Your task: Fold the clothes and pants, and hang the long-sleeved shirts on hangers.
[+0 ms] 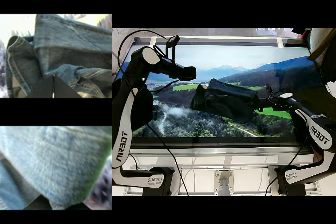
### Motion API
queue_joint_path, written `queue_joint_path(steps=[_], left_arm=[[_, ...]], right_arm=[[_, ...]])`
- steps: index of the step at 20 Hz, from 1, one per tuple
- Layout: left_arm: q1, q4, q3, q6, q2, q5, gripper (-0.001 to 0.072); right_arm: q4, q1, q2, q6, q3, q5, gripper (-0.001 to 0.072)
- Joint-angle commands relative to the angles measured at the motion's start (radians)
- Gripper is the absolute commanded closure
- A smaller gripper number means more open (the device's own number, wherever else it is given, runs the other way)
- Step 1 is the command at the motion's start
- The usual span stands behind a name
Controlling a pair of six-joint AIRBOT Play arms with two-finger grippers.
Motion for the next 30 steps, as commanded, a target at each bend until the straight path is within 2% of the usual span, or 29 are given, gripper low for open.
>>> queue_joint_path(steps=[1,3,5,8,11,13,15,18,20,23,24,25,26,27,28,29,30], left_arm=[[0.000,0.000,0.000,-0.003,0.001,-0.025,0.0694],[0.000,0.000,0.000,-0.003,0.004,-0.031,0.0694],[0.000,0.000,0.000,-0.003,0.010,-0.031,0.0694],[0.000,0.000,0.000,-0.003,0.018,-0.031,0.0694],[0.000,0.000,0.000,-0.003,0.018,-0.031,0.0694],[-0.002,0.000,0.000,-0.003,0.018,-0.031,0.0694],[-0.002,0.000,0.000,-0.003,0.018,-0.031,0.0694],[-0.002,0.000,0.000,-0.003,0.018,-0.031,0.0694],[-0.002,0.000,0.000,-0.006,0.018,-0.031,0.0694],[-0.002,0.000,0.000,-0.031,0.018,-0.031,0.0694],[-0.002,0.000,0.000,-0.038,0.018,-0.031,0.0694],[-0.002,0.000,0.000,-0.042,0.018,-0.031,0.0694],[-0.002,0.000,0.000,-0.042,0.018,-0.031,0.0694],[-0.002,0.000,0.000,-0.042,0.018,-0.031,0.0694],[-0.002,0.000,0.000,-0.042,0.018,-0.031,0.0694],[-0.002,-0.001,0.000,-0.042,0.018,-0.032,0.0694],[-0.002,0.000,0.000,-0.042,0.018,-0.036,0.0694]], right_arm=[[0.029,-0.076,0.075,-0.035,0.065,0.026,0.0664],[-0.064,-0.199,0.174,-0.005,0.117,0.092,0.0663],[-0.209,-0.362,0.290,0.067,0.164,0.192,0.0663],[-0.416,-0.682,0.456,0.133,0.222,0.390,0.0666],[-0.456,-1.049,0.565,0.134,0.267,0.548,0.0666],[-0.426,-1.288,0.603,0.169,0.279,0.544,0.0667],[-0.508,-1.462,0.613,0.199,0.281,0.577,0.0666],[-0.884,-1.550,0.611,0.307,0.277,0.565,0.0665],[-1.070,-1.551,0.607,0.387,0.262,0.509,0.0664],[-1.111,-1.551,0.546,0.396,0.258,0.460,0.0662],[-1.108,-1.550,0.519,0.396,0.258,0.464,0.0600],[-1.096,-1.550,0.491,0.396,0.258,0.480,0.0294],[-1.077,-1.550,0.471,0.399,0.258,0.502,0.0053],[-1.062,-1.550,0.459,0.417,0.261,0.524,0.0024],[-1.053,-1.550,0.459,0.427,0.270,0.530,0.0025],[-1.049,-1.550,0.461,0.461,0.300,0.536,0.0050],[-1.040,-1.550,0.461,0.499,0.358,0.547,0.0112]])
